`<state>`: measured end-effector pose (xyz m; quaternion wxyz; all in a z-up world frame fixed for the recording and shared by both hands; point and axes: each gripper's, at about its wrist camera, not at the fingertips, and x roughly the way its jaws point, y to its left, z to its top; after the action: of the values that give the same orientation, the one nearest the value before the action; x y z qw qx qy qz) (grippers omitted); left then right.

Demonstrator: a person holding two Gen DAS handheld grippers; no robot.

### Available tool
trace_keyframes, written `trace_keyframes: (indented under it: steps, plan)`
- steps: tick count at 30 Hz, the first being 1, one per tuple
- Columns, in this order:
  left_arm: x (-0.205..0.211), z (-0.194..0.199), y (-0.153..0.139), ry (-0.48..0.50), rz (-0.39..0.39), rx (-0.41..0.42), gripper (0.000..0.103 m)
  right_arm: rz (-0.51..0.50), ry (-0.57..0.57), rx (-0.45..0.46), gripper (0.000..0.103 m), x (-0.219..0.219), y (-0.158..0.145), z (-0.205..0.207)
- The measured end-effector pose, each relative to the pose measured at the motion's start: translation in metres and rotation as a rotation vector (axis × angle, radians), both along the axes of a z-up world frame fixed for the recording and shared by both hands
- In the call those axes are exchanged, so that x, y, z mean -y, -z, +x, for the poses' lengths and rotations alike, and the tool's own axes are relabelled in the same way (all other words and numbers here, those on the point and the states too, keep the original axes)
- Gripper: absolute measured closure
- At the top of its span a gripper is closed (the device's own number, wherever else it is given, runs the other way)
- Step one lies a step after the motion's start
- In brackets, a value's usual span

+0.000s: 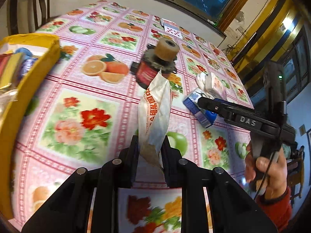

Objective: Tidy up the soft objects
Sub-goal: 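Lift the snack bag with left gripper while right gripper grasps blue Vinda tissue pack, then carry snack bag and Vinda pack into the box and open both grippers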

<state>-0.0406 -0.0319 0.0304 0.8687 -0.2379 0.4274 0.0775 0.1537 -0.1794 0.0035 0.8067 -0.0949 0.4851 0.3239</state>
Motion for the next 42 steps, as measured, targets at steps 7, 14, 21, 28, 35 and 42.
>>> trace_keyframes:
  steps: [7,14,21,28,35,42]
  plan:
    - [-0.016,-0.023,0.002,-0.041,0.068,-0.011,0.084,-0.129,0.007,0.044,0.047,-0.008,0.02,-0.012]
    - [-0.018,-0.037,0.001,-0.066,0.148,0.007,0.084,-0.076,0.039,0.047,0.049,-0.003,0.011,-0.043]
    - [-0.015,-0.046,-0.001,-0.084,0.215,0.024,0.084,0.042,-0.001,0.031,0.049,-0.008,-0.011,-0.087]
    - [-0.011,-0.057,-0.008,-0.092,0.266,0.048,0.084,0.096,-0.099,0.035,0.049,-0.036,-0.027,-0.127]
    - [-0.023,-0.075,-0.019,-0.131,0.317,0.07,0.084,0.135,-0.19,0.031,0.049,-0.075,-0.038,-0.15]
    - [-0.041,-0.09,-0.025,-0.176,0.352,0.082,0.084,0.147,-0.255,0.041,0.049,-0.116,-0.048,-0.164]
